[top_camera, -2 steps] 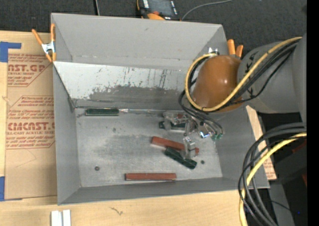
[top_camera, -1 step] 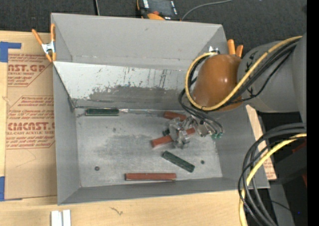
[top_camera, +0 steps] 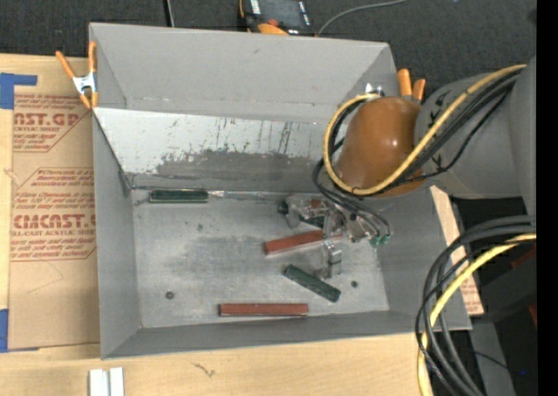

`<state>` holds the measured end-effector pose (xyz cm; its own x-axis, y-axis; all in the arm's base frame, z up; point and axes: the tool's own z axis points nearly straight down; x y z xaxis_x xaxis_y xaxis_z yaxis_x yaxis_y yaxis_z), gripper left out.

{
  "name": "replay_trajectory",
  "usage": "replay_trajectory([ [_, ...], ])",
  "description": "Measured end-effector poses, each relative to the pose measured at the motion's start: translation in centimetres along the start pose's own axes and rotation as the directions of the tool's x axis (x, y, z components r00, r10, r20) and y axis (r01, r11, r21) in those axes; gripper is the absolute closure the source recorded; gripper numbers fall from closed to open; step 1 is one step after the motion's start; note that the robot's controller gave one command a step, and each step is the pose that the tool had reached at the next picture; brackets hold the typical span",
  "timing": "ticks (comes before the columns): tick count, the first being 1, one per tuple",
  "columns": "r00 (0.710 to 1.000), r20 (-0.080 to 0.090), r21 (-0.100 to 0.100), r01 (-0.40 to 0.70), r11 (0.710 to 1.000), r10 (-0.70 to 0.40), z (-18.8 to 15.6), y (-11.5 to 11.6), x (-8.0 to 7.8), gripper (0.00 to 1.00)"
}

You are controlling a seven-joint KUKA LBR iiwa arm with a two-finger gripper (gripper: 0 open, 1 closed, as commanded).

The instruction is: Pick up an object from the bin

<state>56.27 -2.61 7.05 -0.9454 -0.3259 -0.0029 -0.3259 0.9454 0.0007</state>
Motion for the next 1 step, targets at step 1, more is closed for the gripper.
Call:
replay_trajectory([
  [1, 1.000, -0.001, -0.001, 0.000, 1.000, 0.000, -0.01, 0.04, 0.00, 1.00],
])
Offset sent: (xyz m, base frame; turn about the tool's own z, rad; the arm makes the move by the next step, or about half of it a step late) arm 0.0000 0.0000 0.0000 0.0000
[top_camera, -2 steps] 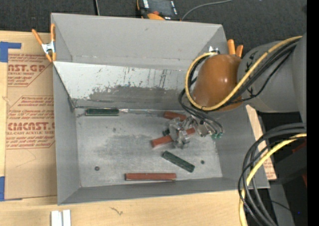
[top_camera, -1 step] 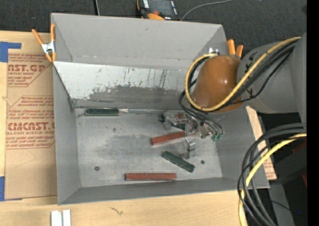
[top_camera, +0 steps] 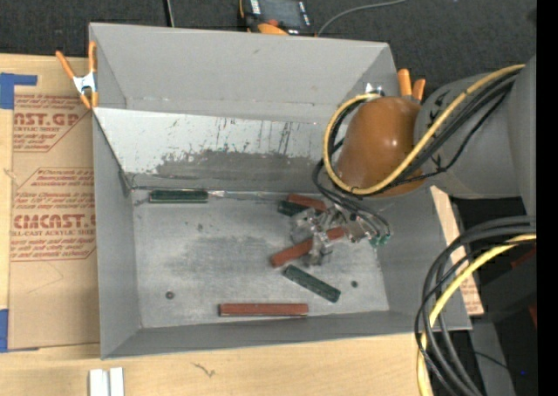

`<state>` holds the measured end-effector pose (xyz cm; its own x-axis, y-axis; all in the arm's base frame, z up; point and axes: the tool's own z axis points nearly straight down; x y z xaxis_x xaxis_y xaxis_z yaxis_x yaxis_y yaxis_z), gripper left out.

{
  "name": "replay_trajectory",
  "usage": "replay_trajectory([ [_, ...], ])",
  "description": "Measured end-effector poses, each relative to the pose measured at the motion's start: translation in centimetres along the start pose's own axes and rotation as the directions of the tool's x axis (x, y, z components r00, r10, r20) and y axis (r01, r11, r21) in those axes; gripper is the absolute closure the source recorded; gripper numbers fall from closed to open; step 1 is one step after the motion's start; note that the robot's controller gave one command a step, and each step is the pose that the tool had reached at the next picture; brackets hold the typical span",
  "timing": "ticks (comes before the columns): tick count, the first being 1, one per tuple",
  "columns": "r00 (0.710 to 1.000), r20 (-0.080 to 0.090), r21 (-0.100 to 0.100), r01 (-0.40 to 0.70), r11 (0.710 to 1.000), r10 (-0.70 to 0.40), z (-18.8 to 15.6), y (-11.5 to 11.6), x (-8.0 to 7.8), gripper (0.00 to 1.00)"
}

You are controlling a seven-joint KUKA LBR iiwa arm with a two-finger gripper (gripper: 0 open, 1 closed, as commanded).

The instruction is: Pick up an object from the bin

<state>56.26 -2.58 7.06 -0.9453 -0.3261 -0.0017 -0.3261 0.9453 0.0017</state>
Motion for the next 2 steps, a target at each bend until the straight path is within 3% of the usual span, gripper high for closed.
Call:
replay_trajectory([
  [1, 0.973, 0.005, 0.006, 0.231, 0.973, -0.231, -10.1, -2.8, -0.2, 1.00],
  [2, 0.969, 0.005, 0.005, 0.246, 0.969, -0.246, -15.9, -1.5, -0.2, 1.00],
])
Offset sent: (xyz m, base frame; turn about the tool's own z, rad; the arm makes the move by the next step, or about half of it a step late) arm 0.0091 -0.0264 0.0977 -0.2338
